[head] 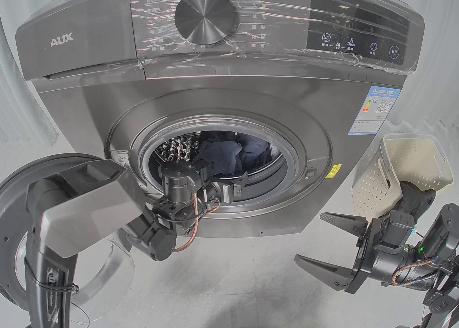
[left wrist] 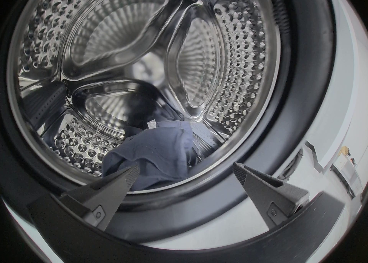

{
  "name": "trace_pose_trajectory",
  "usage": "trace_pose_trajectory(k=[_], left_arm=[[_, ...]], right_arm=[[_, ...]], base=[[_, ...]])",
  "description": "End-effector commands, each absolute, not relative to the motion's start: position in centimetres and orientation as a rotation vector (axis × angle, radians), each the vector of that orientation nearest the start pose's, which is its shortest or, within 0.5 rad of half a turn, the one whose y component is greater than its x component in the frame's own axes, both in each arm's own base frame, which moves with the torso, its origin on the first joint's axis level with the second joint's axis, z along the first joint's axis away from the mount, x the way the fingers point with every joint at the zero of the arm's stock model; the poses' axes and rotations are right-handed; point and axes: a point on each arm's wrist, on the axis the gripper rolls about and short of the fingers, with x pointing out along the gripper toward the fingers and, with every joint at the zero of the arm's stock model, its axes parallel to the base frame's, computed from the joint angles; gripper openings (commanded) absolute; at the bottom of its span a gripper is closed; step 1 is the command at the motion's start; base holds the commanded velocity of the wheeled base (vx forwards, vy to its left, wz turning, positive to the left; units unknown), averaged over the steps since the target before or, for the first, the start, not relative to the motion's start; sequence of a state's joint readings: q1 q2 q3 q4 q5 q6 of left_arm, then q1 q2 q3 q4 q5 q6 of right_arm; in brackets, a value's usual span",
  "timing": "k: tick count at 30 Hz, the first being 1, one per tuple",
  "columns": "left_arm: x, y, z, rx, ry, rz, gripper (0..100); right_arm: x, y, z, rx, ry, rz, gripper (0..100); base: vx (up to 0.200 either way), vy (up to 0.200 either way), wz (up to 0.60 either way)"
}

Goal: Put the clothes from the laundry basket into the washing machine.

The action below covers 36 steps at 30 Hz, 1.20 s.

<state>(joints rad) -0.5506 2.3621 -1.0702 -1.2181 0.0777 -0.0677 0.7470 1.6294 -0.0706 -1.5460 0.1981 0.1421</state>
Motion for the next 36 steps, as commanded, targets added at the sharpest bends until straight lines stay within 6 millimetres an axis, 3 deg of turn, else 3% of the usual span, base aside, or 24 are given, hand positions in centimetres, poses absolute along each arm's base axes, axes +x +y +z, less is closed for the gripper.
trace_pose_trajectory(k=[1,6,14,18,21,28,31,36], left_arm=[[31.5,-21.8,10.6,-0.058,0.035,-0.533,100],[29.5,-21.3,11.2,-0.056,0.045,-0.557,100],[22.0,-21.0,9.7,-0.037,0.121,-0.718,100],[19.9,-20.9,9.5,-0.042,0.107,-0.760,100],[18.1,-20.1,10.4,-0.067,0.075,-0.783,100],[15.0,-16.2,15.1,-0.152,-0.061,-0.725,100],[13.8,-14.8,15.8,-0.174,-0.080,-0.703,100],[11.8,-11.3,15.6,-0.179,-0.086,-0.635,100]], right_arm=[[14.1,13.6,12.7,0.130,0.068,0.943,100],[14.1,13.7,12.6,0.130,0.070,0.945,100],[13.7,13.3,12.7,0.130,0.067,0.946,100],[13.2,12.9,12.8,0.132,0.062,0.948,100],[12.6,12.2,13.3,0.139,0.037,0.942,100],[11.1,10.0,14.5,0.155,-0.003,0.791,100],[10.4,9.2,14.6,0.149,0.012,0.756,100],[9.2,6.1,15.2,0.154,-0.010,0.601,100]], base=[[0.000,0.000,0.00],[0.000,0.000,0.00],[0.000,0.000,0.00],[0.000,0.000,0.00],[0.000,0.000,0.00],[0.000,0.000,0.00],[0.000,0.000,0.00],[0.000,0.000,0.00]])
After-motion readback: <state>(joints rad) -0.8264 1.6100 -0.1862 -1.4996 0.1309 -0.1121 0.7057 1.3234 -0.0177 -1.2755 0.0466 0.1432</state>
